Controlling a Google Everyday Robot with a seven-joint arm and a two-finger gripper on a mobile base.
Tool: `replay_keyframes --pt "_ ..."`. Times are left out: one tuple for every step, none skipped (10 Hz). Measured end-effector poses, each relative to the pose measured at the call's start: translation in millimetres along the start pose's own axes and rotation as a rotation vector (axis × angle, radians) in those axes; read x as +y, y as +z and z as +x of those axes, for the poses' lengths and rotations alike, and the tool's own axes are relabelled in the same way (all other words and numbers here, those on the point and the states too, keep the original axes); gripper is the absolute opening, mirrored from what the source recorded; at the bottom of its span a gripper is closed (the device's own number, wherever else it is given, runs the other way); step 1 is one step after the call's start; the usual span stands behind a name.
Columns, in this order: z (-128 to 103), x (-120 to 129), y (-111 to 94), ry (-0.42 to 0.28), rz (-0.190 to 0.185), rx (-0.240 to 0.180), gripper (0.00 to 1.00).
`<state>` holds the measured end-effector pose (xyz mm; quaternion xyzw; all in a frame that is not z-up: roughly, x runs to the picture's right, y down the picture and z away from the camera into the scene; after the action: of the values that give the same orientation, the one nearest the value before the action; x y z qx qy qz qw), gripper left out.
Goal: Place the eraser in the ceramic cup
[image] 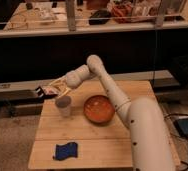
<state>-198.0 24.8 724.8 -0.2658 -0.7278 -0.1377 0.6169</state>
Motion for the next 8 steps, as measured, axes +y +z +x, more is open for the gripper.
replay_keyframes --pt "0 4 4 0.013 -0.016 -0.011 0.0" --pt "0 13 6 0.032 -0.03 -0.024 0.0" --pt "0 23 6 0.049 -0.039 -0.035 0.0" --pt "3 32 5 0.069 -0.04 -0.043 0.0" --pt "7 41 2 0.089 -0.032 -0.05 0.0" --pt "13 50 -3 0.113 -0.015 -0.053 0.0" --pt "19 58 -9 0.133 0.002 -0.056 0.0" --pt "24 62 -15 0.149 0.019 -0.058 0.0"
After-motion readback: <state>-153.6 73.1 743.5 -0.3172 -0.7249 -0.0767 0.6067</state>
